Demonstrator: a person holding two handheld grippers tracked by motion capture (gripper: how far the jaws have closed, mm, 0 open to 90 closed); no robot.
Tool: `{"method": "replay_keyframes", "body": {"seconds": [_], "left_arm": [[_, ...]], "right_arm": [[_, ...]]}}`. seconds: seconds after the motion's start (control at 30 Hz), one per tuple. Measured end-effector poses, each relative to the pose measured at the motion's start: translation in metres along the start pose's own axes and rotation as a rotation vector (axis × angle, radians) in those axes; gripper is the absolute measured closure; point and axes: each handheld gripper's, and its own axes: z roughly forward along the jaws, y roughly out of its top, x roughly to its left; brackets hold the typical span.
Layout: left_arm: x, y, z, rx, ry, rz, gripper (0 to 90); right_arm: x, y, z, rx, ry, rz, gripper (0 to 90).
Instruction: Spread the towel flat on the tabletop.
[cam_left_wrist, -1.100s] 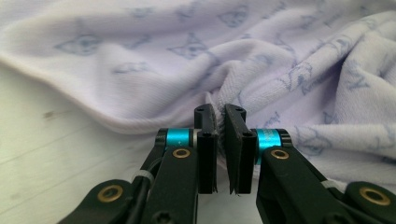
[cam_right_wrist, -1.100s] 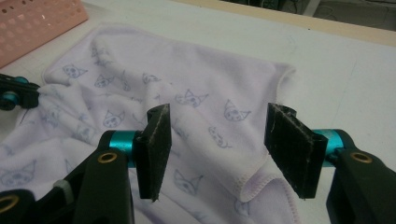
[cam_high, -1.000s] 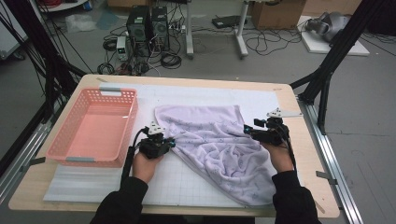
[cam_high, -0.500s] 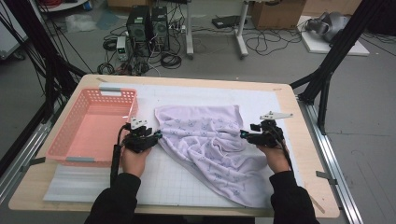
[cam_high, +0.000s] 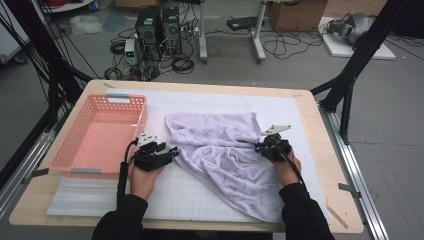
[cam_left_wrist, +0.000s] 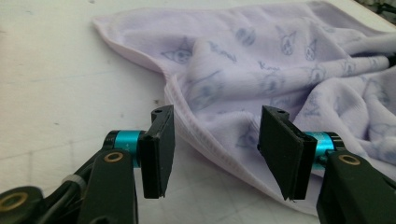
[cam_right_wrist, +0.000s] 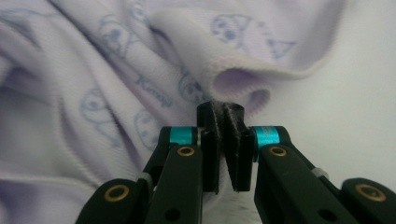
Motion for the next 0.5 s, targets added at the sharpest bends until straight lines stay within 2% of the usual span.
{"method": "replay_keyframes", "body": {"seconds": [0.03, 0.07, 0.13, 0.17, 0.23, 0.27, 0.3, 0.37, 0.5], "left_arm": [[-0.002, -0.001, 0.000, 0.004, -0.011, 0.001, 46.0], [-0.005, -0.002, 0.000, 0.009, -0.022, 0.006, 46.0], [-0.010, -0.004, 0.002, 0.022, -0.047, 0.017, 46.4], [-0.012, -0.004, 0.003, 0.027, -0.054, 0.020, 46.5], [-0.017, -0.005, 0.005, 0.035, -0.074, 0.025, 46.6], [-0.020, -0.005, 0.006, 0.037, -0.082, 0.032, 46.6], [-0.023, -0.006, 0.006, 0.041, -0.093, 0.037, 46.5], [-0.030, -0.007, 0.009, 0.051, -0.114, 0.046, 46.3], [-0.043, -0.011, 0.021, 0.090, -0.127, 0.087, 45.4]], "right_arm": [[-0.003, -0.001, -0.002, -0.008, -0.038, 0.008, 85.9], [-0.003, -0.001, -0.002, -0.008, -0.038, 0.008, 85.9], [-0.012, -0.004, -0.009, -0.029, -0.126, 0.022, 85.9], [-0.022, -0.010, -0.017, -0.037, -0.221, 0.028, 85.8], [-0.033, -0.018, -0.023, -0.042, -0.275, 0.076, 85.7], [-0.033, -0.018, -0.023, -0.042, -0.275, 0.076, 85.7], [-0.038, -0.022, -0.026, -0.044, -0.281, 0.102, 85.5], [-0.044, -0.028, -0.029, -0.069, -0.263, 0.132, 83.9], [-0.043, -0.027, -0.031, -0.106, -0.245, 0.136, 76.4]]}}
